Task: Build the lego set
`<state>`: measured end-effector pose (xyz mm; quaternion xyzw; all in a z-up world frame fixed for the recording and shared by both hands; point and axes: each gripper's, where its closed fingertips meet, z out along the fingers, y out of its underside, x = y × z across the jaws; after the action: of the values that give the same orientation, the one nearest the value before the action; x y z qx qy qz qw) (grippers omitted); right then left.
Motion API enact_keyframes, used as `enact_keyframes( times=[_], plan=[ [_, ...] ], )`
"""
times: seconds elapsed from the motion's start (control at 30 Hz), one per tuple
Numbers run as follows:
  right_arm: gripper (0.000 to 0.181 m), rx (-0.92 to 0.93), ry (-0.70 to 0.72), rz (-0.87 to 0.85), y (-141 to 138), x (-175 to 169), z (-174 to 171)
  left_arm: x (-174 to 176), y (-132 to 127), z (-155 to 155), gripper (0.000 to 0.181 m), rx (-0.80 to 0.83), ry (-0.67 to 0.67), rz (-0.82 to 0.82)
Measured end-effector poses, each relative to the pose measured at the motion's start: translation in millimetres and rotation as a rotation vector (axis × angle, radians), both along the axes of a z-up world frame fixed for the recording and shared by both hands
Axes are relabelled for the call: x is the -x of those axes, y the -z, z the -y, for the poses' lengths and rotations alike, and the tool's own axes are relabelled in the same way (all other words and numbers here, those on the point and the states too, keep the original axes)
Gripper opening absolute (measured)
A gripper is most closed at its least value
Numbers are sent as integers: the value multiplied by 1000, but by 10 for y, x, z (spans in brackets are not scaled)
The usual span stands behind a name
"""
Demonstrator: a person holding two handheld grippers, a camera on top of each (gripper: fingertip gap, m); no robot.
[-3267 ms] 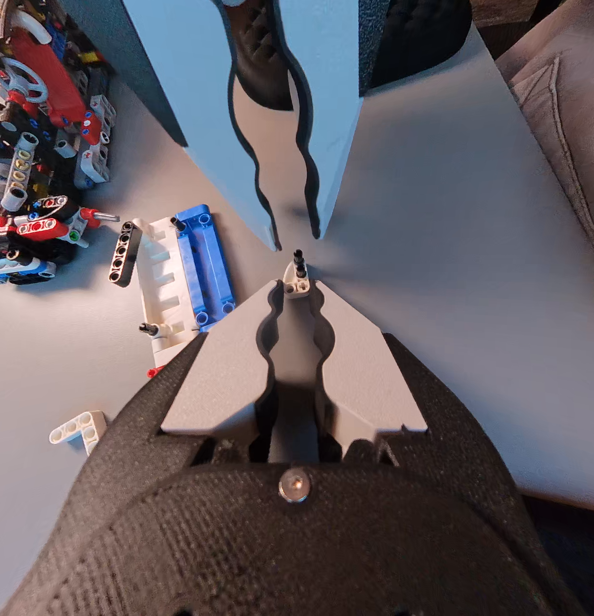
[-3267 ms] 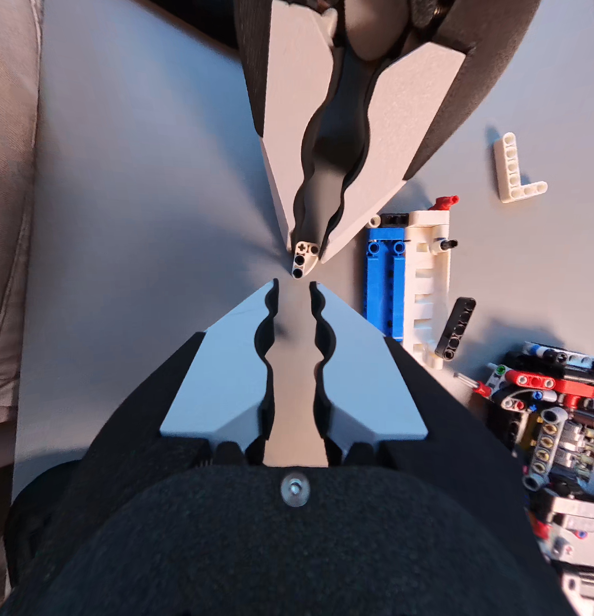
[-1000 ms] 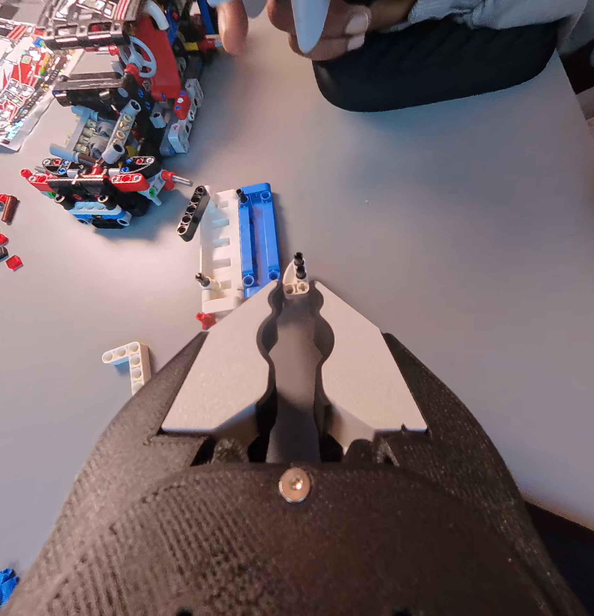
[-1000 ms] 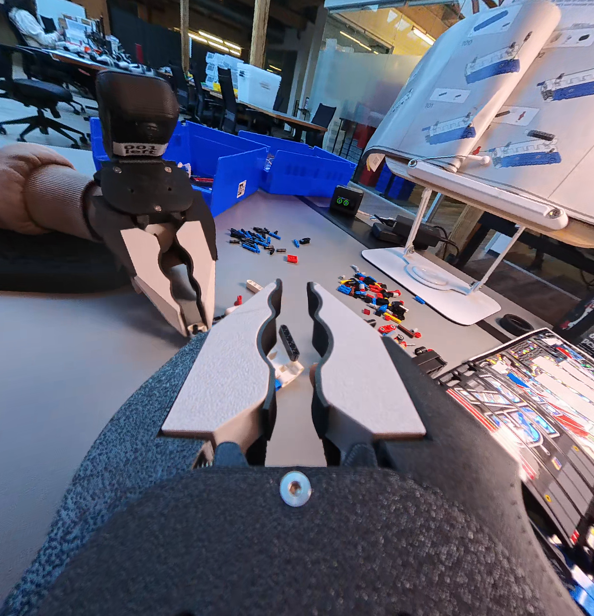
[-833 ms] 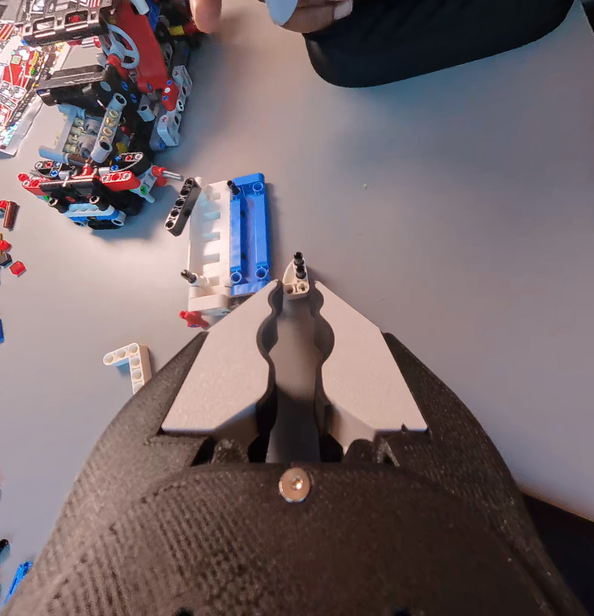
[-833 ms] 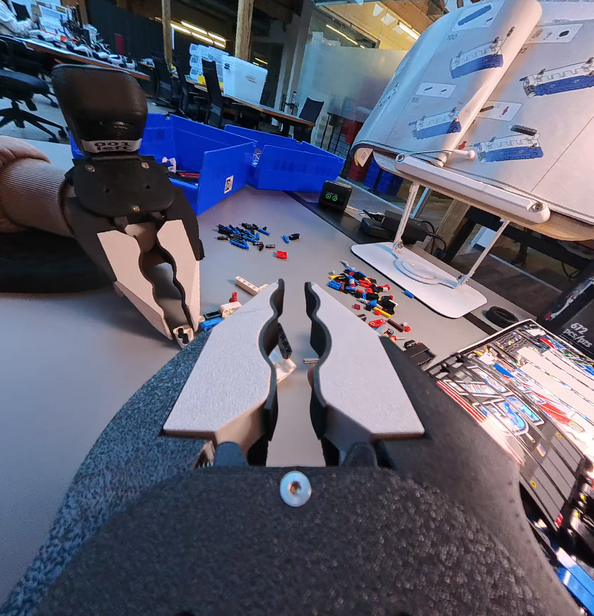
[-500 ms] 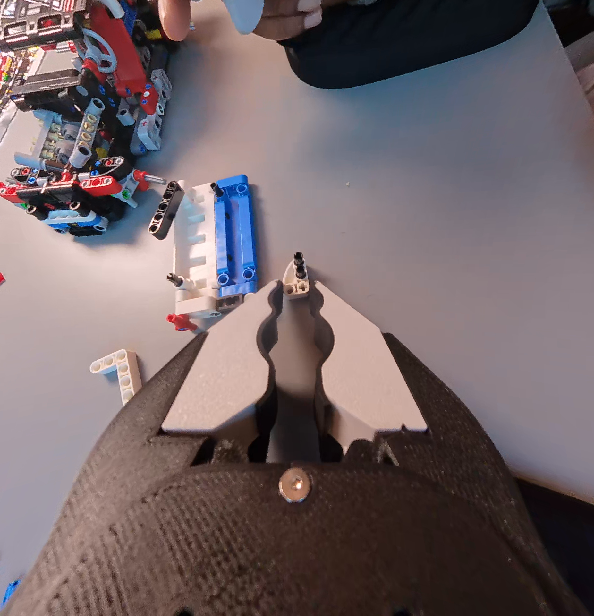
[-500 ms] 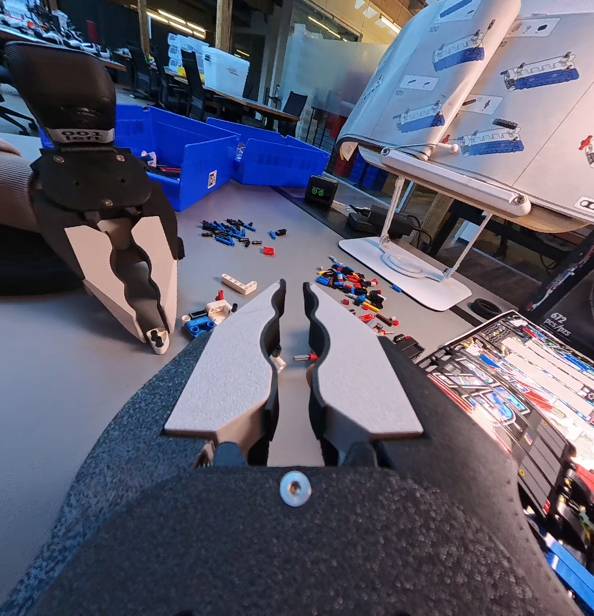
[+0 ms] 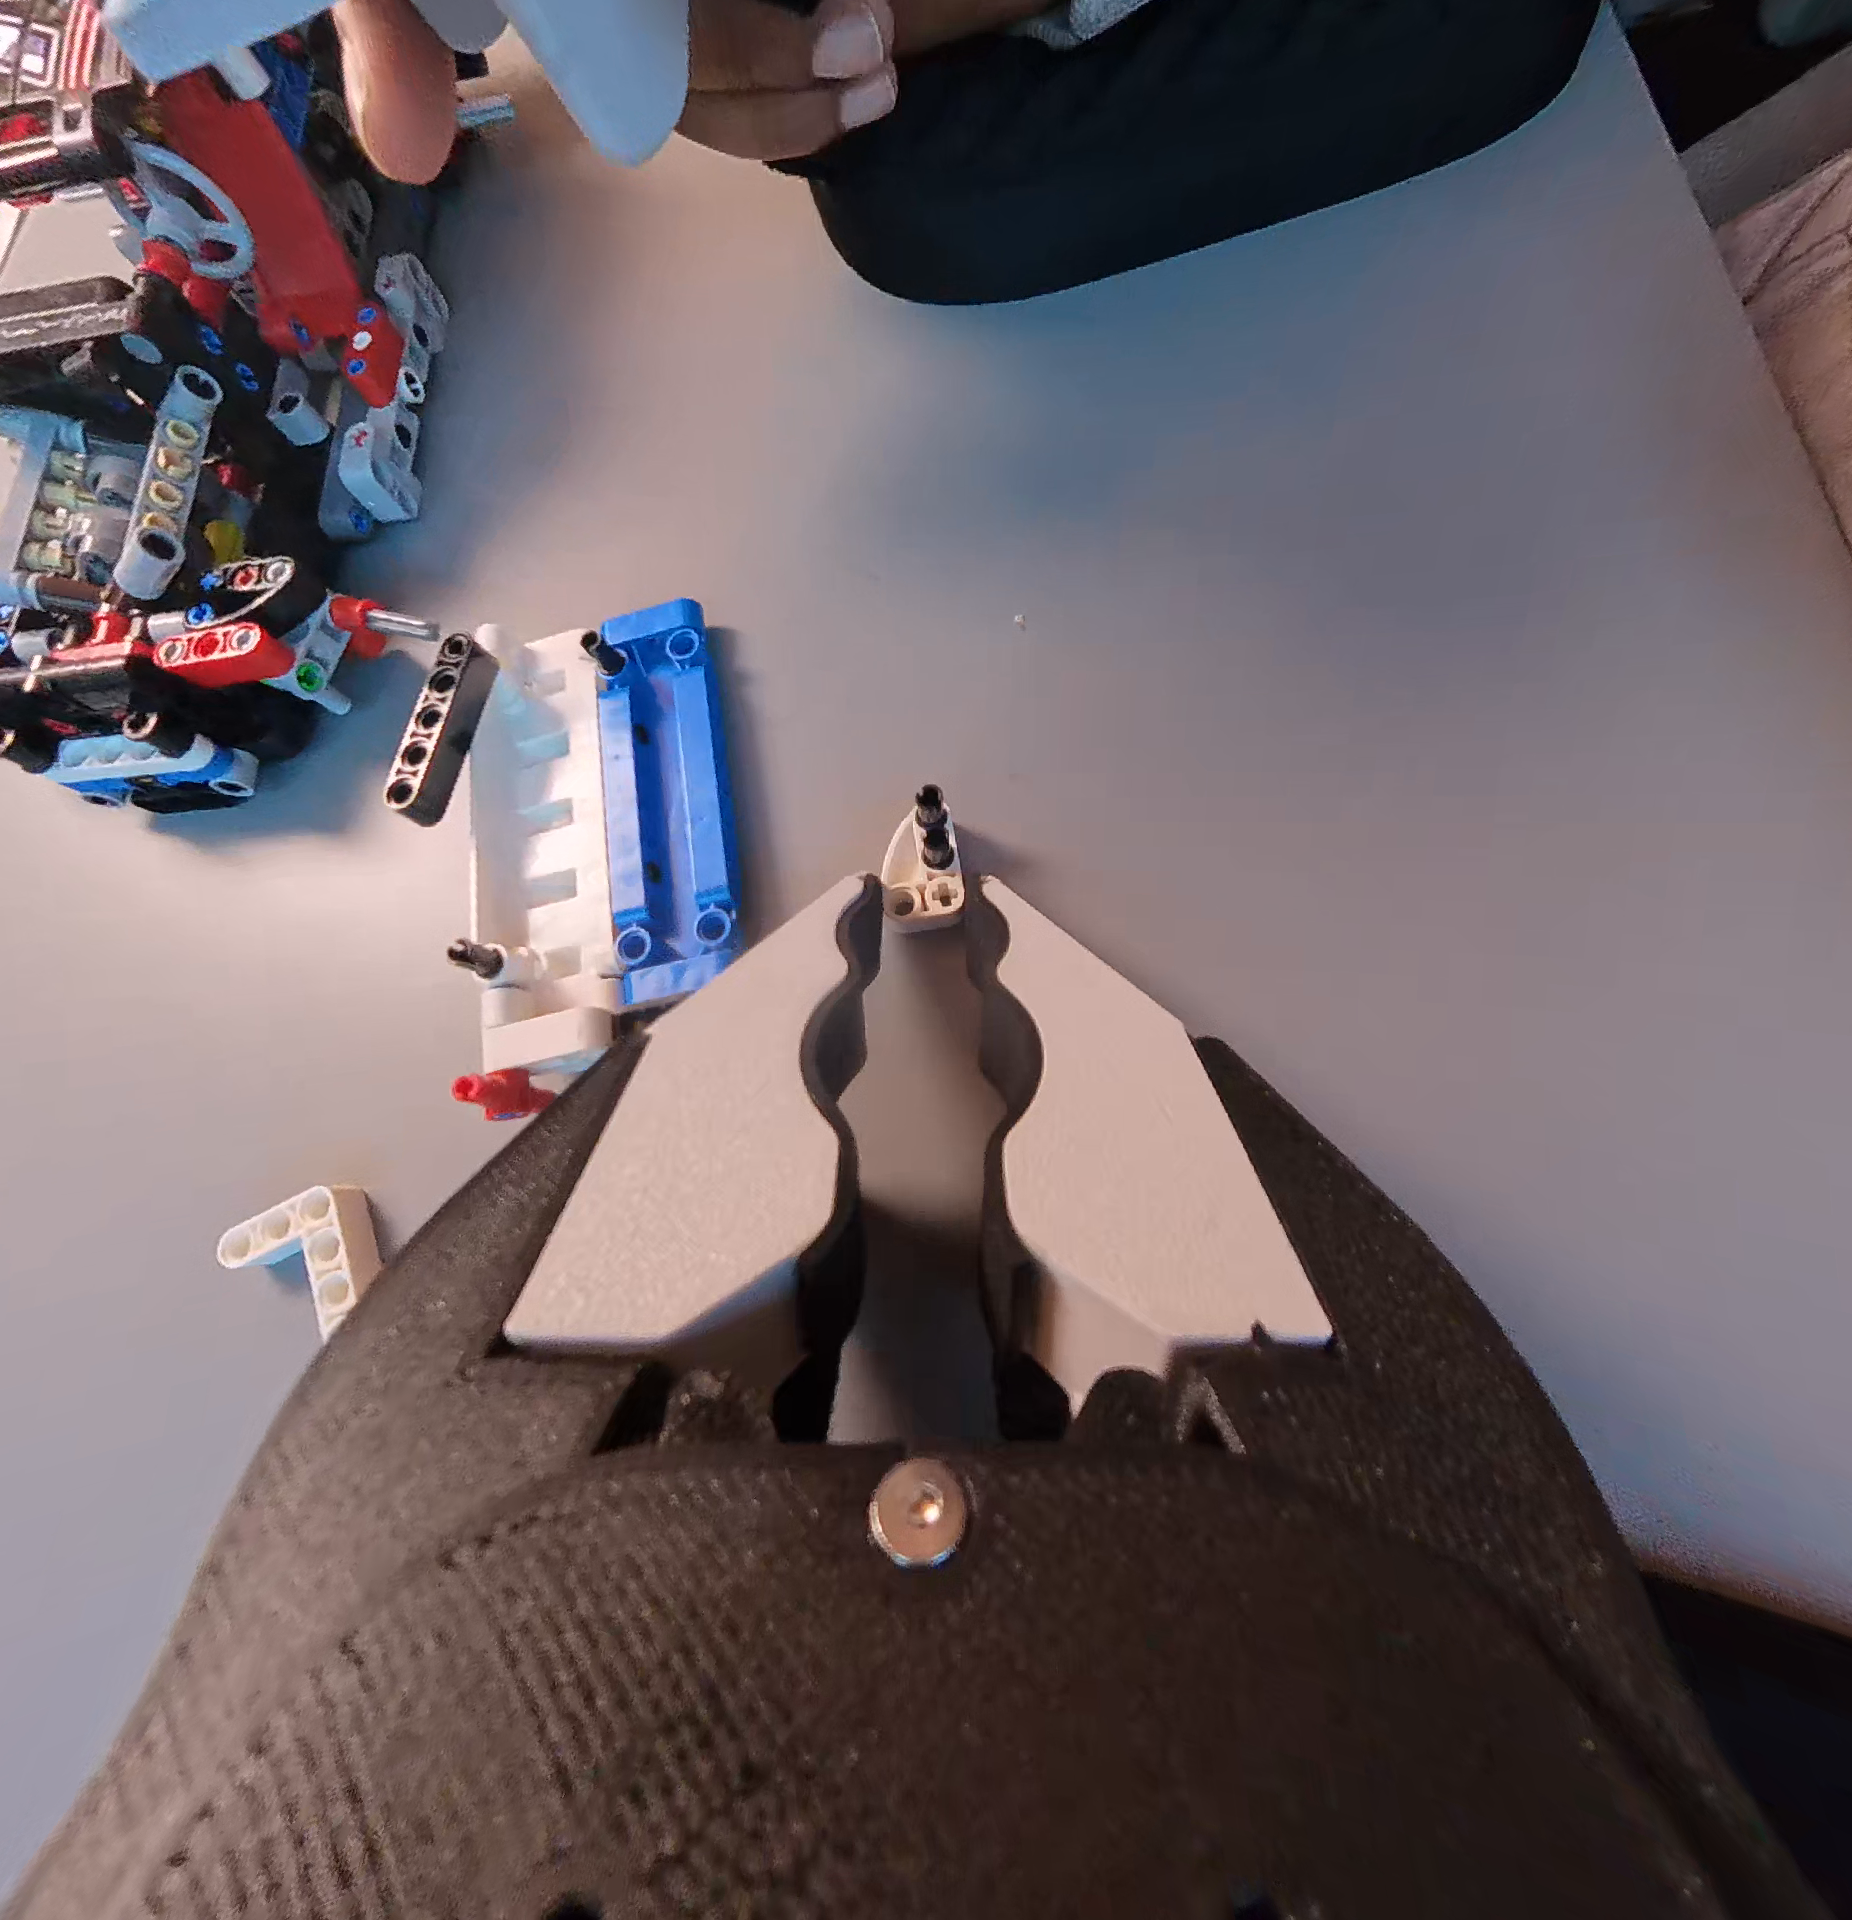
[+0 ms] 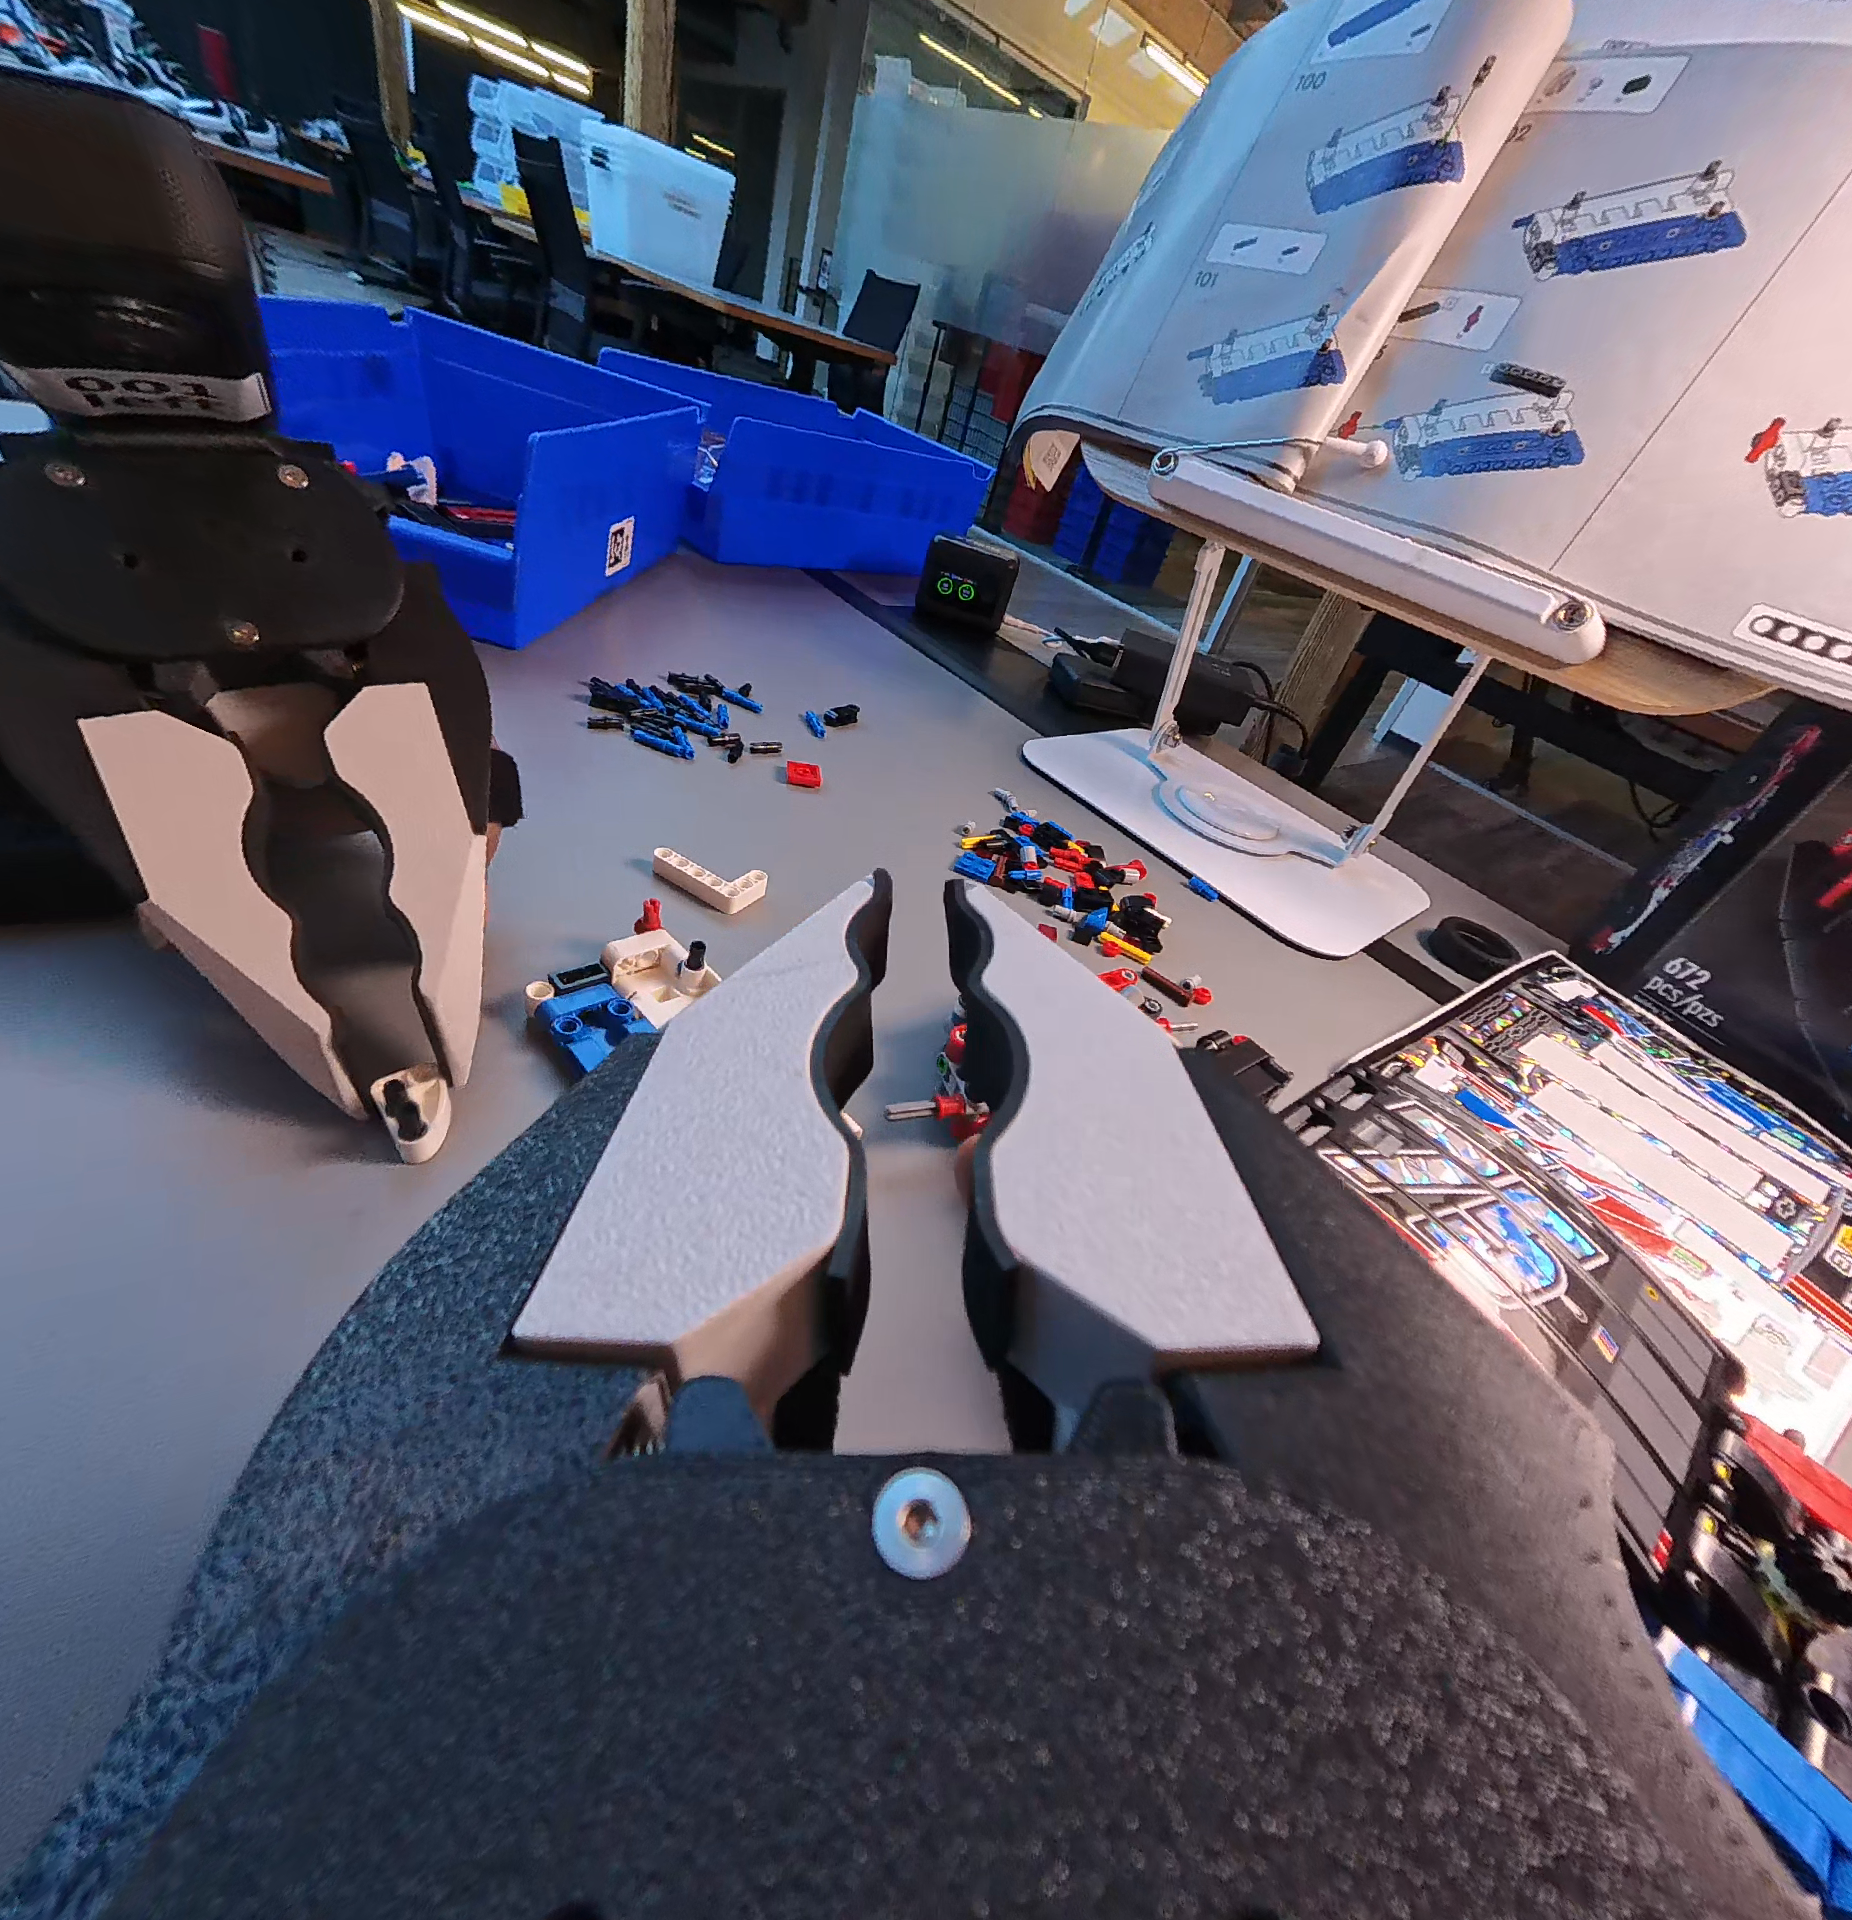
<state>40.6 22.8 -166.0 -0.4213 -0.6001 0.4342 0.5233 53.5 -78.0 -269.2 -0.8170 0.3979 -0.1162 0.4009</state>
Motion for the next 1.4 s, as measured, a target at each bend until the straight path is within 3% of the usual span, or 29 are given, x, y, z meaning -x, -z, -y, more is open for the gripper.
enact_keyframes(
  times=[0.13,0.23,0.33,0.4,0.53,0.73,0.77,0.87,0.97,1.03,1.1,1.23,1.33,1.4],
  plan=[
    [9,-1,7,-8,-13,-7,-10,-3,-38,-4,22,-22,1,18],
    [9,5,16,-22,-40,-24,-31,77,-378,-38,32,-162,-26,126],
    [9,10,21,-24,-46,-32,-43,574,-932,-146,36,-395,-235,286],
    [10,8,20,-26,-51,-32,-41,1076,-1062,-180,34,-458,-440,317],
    [10,-3,9,-15,-38,-29,-17,1447,-671,-159,37,-245,-573,292],
    [10,-22,2,-7,-34,-51,-4,1265,-32,-211,36,9,-494,65],
    [10,-24,2,-7,-36,-55,-4,1256,-7,-230,34,12,-493,42],
    [10,-28,2,-2,-29,-58,-2,1273,5,-261,5,10,-498,-5],
    [10,-44,0,3,-16,-56,11,1307,-77,-270,5,-39,-499,-41],
    [10,-51,-11,-2,-25,-60,46,1158,-390,-289,5,-132,-467,143],
    [11,1,-61,-33,-98,-74,148,850,-911,-229,5,-245,-349,448],
    [19,261,-310,-91,-367,-108,605,389,-1789,-2,4,-461,-156,893],
    [21,419,-453,-175,-673,-130,870,146,-1892,12,4,-448,-86,1077],
    [21,508,-493,-180,-754,-105,932,6,-1773,-39,4,-398,-61,1060]
  ],
)
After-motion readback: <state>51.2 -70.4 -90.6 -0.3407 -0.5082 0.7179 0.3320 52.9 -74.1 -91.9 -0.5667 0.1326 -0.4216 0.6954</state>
